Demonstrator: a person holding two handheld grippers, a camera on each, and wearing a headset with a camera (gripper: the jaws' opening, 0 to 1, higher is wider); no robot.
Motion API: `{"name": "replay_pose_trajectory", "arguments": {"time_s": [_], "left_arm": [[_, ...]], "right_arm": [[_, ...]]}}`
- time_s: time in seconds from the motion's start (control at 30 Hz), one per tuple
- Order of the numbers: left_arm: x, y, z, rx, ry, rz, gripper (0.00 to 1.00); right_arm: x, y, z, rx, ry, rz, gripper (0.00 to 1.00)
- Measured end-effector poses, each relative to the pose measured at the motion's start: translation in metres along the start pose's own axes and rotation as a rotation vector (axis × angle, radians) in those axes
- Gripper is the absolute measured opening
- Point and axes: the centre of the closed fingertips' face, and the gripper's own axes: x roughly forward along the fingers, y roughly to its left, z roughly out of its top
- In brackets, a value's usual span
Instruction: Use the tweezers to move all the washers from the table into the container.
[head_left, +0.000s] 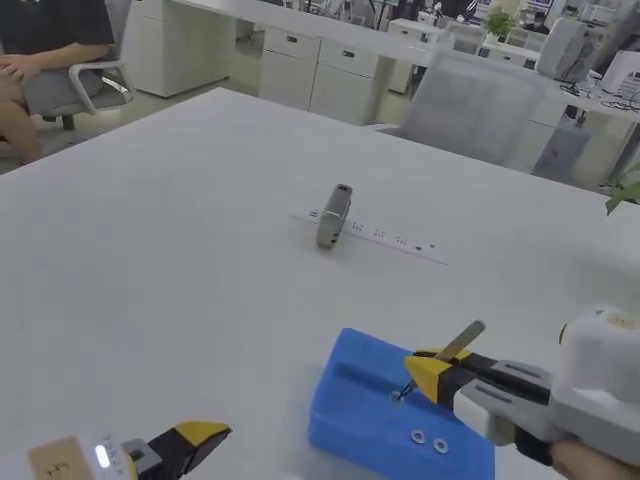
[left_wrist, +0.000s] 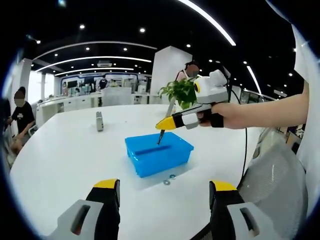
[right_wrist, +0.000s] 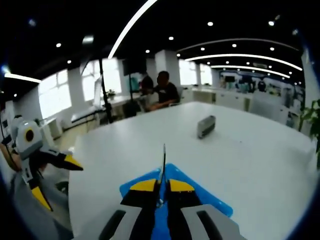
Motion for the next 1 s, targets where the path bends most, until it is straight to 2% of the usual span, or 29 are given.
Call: {"name": "replay_pose_trajectory", "arguments": {"time_s": [0.2, 0.57, 1.0], "left_arm": [[0.000, 0.000, 0.000, -0.001, 0.001, -0.001, 0.73], [0.001, -0.001, -0.002, 0.001, 0.009, -0.005, 0.73], [0.001, -0.001, -0.003, 0.001, 0.015, -0.008, 0.73]], "right_arm": [[0.008, -0.006, -0.015, -0.008, 0.051, -0.005, 0.03], [0.018, -0.015, -0.034, -0.012, 0.111, -0.010, 0.03], [0.021, -0.018, -0.042, -0.010, 0.134, -0.010, 0.04]]}}
